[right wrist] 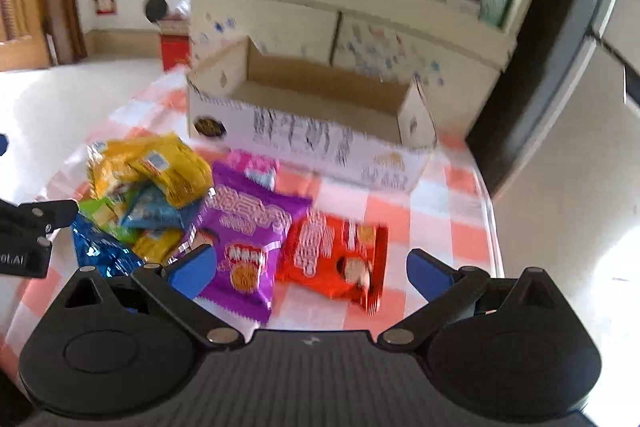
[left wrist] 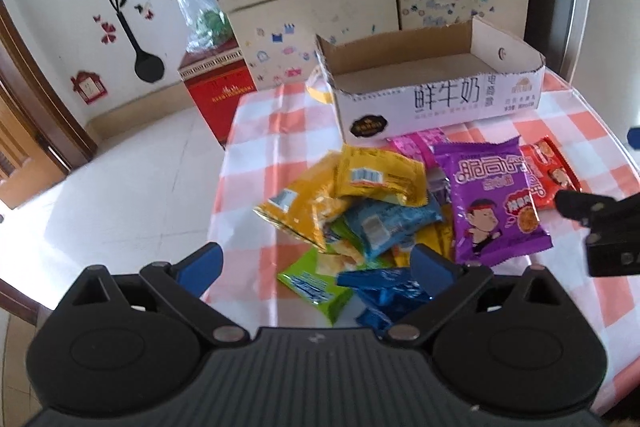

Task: Organize snacks
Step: 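Move both grippers toward the snack pile in front of the box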

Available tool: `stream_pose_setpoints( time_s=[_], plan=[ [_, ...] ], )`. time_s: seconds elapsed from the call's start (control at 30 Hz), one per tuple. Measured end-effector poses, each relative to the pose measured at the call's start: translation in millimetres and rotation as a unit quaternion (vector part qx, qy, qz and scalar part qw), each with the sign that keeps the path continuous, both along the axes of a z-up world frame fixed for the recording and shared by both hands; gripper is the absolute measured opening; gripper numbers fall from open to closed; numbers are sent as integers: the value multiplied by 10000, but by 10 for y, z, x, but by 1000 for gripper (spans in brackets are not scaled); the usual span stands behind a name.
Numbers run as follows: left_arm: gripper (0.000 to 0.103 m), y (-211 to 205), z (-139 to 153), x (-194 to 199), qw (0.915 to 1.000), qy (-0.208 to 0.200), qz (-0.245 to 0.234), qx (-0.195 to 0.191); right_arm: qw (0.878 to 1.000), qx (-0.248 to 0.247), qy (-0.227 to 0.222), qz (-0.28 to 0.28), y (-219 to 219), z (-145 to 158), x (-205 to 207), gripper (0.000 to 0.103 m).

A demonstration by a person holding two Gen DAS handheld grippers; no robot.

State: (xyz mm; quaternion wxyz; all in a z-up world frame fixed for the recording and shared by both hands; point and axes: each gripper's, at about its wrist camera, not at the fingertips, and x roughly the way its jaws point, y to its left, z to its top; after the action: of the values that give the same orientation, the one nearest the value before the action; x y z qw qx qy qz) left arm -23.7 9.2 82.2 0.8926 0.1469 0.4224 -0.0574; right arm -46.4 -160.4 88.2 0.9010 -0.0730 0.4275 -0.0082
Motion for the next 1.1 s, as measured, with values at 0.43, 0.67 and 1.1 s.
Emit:
stream_pose_setpoints(
  time_s=[0.43,0.67,1.1],
  plan=[
    [100,-89,-85,72,9991,85,403,-88,9986,-44,90,-518,-113,-54,42,103],
    [100,-91,-71,45,9991,68,404,-86,9985,-148,254,-471,-35,-96,72,103],
    [100,-114,-102,44,9991,108,408,-53,9984,-183,210,-485,58,-126,67,103]
  ],
)
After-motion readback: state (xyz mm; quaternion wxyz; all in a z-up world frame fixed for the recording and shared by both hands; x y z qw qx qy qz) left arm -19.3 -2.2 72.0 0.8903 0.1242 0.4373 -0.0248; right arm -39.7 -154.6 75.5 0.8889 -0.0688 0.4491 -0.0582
